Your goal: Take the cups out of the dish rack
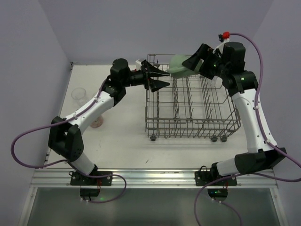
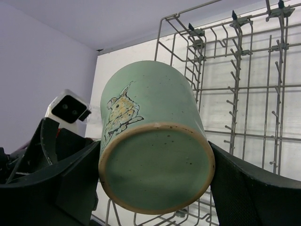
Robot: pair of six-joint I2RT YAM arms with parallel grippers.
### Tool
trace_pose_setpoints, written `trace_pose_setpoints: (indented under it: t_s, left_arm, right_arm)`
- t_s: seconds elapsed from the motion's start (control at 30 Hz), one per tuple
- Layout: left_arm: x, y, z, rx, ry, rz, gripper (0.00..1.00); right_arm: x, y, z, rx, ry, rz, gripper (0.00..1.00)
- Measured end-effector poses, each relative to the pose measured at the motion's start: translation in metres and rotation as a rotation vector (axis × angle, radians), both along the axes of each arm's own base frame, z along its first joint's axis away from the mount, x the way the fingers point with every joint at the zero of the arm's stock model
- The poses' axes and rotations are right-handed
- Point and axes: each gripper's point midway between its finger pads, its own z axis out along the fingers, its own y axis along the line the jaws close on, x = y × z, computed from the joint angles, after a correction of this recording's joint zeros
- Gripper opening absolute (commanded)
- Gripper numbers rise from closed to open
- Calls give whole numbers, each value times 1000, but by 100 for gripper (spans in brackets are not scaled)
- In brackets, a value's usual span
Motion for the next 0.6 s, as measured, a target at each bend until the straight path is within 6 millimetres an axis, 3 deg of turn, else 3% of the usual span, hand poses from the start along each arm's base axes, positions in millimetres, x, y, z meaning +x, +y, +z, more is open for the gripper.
trace_pose_setpoints:
  t_s: [0.17,0.33,0.6]
  left_arm:
    - [-3,-1,5,-24,-40,-22,50]
    - [2,-7,-5,-19,-28,-37,51]
    - [4,-12,-7,-31,-32,-45,50]
  right_arm:
    - [-7,5,-6,8,4,27,0]
    - [-10,9,-15,10,25,47,0]
    - [-15,11,-10,16,1,66,0]
